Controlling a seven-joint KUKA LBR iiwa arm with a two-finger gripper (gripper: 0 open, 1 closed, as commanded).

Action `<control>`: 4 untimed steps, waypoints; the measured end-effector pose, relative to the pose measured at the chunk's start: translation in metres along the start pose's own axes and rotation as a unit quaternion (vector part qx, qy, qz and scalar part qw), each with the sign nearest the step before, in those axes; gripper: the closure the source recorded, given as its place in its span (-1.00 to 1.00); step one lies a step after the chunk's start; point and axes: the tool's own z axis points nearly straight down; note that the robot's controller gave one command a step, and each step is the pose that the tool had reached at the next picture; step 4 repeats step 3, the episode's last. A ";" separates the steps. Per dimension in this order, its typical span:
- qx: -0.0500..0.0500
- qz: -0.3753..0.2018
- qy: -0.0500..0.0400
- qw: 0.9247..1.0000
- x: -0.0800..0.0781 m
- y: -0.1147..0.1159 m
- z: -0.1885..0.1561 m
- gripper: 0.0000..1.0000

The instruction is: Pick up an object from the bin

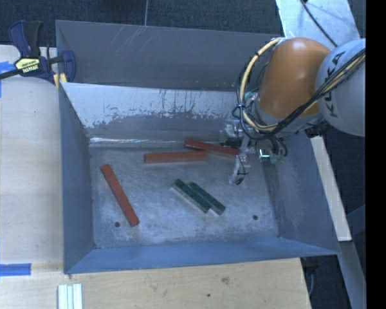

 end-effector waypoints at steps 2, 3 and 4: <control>0.000 0.035 -0.005 0.999 -0.029 0.095 0.070 1.00; -0.001 0.040 -0.008 0.999 0.000 0.105 -0.080 1.00; -0.001 0.040 -0.008 0.999 0.000 0.105 -0.080 1.00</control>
Offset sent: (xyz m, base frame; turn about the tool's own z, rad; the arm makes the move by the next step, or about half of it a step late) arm 0.0272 0.0951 -0.0716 0.0720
